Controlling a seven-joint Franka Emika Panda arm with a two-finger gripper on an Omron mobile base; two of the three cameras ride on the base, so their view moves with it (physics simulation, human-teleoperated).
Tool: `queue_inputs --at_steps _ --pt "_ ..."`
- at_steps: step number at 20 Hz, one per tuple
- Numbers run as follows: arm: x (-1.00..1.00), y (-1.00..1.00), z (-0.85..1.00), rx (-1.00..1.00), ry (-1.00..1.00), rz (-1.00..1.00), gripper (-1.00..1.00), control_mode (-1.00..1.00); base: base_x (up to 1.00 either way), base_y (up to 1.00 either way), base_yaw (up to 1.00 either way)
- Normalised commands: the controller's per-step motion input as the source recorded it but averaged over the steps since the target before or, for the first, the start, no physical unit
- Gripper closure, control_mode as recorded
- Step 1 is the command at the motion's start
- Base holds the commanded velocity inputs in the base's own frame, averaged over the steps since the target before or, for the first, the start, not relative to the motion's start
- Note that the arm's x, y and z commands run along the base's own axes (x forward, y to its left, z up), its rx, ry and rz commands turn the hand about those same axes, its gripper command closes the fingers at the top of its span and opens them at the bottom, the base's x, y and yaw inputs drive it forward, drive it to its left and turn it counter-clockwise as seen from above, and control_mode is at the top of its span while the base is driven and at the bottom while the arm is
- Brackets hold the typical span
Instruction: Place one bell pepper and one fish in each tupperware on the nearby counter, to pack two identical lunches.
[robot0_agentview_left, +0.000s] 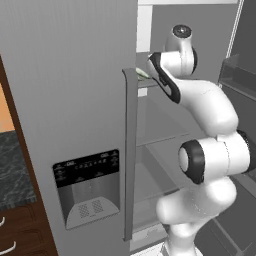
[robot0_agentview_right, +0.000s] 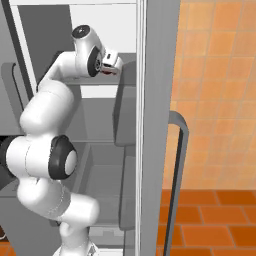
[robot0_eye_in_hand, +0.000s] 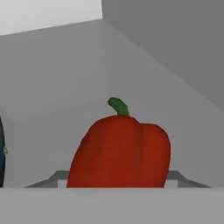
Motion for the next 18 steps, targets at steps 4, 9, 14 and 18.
queue_inputs --at_steps 4,9,14,18 --pt "-1.00 0.24 -0.03 0.00 -0.23 0.10 1.00 -1.00 0.00 0.00 0.00" --pt "-1.00 0.17 0.02 0.00 -0.06 0.10 1.00 -1.00 0.00 0.00 0.00" --pt "-1.00 0.12 -0.48 -0.01 0.42 0.10 1.00 -1.00 0.00 0.00 0.00" --pt "-1.00 0.01 -1.00 0.00 0.77 0.09 1.00 -1.00 0.00 0.00 0.00"
